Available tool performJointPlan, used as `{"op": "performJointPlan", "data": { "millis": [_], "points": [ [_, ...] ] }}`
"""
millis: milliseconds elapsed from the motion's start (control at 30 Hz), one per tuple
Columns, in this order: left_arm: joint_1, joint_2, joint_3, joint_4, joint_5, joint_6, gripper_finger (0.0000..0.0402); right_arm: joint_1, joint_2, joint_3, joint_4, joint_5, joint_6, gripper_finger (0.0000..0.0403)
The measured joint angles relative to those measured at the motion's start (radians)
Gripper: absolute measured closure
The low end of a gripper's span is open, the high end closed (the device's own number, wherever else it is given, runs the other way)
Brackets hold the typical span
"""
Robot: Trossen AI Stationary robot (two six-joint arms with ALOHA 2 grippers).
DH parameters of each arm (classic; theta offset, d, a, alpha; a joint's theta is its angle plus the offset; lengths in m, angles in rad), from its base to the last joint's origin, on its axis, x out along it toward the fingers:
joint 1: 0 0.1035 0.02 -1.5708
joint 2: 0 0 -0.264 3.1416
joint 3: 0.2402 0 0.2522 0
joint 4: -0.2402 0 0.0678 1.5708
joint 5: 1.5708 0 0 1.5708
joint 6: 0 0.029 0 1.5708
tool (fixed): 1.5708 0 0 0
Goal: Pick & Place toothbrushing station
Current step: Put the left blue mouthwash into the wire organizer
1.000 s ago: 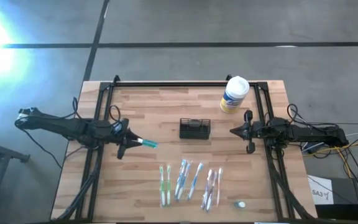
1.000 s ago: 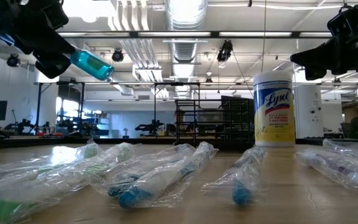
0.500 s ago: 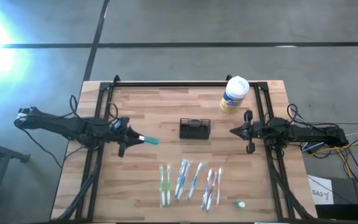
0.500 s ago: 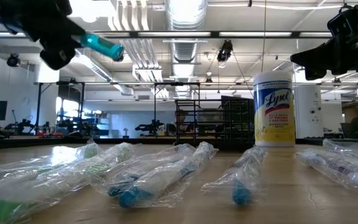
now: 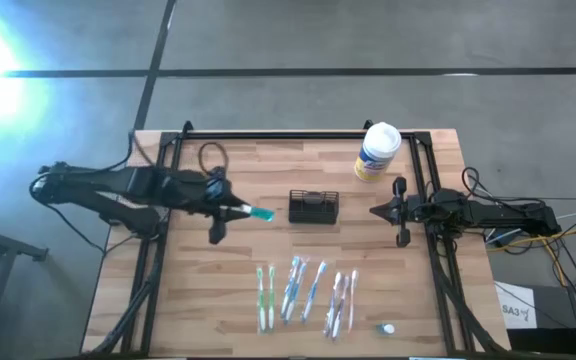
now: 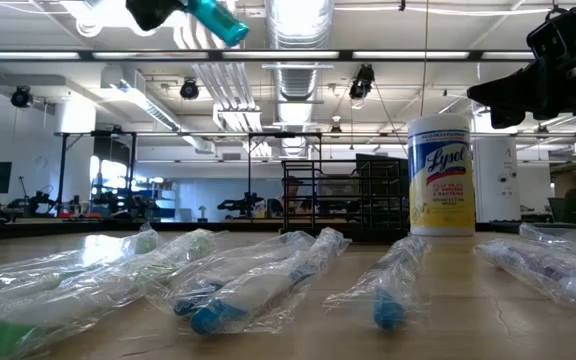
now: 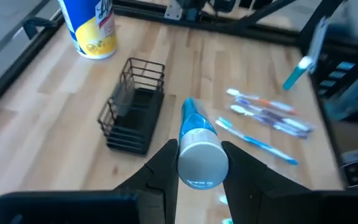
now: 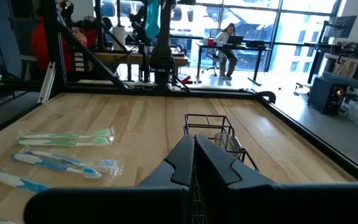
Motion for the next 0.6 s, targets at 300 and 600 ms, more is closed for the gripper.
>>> {"op": "performJointPlan", "data": {
  "millis": [300,600],
  "points": [
    [0.067,0.351,0.438,-0.287,0.000,0.114,0.0303,0.000,0.000,0.000,0.000,0.000,-0.007,0.0394],
    [0.108,0.641,0.754,-0.498,0.000,0.184,0.0303,0.000,0.000,0.000,0.000,0.000,-0.007,0.0394]
  ]
}}
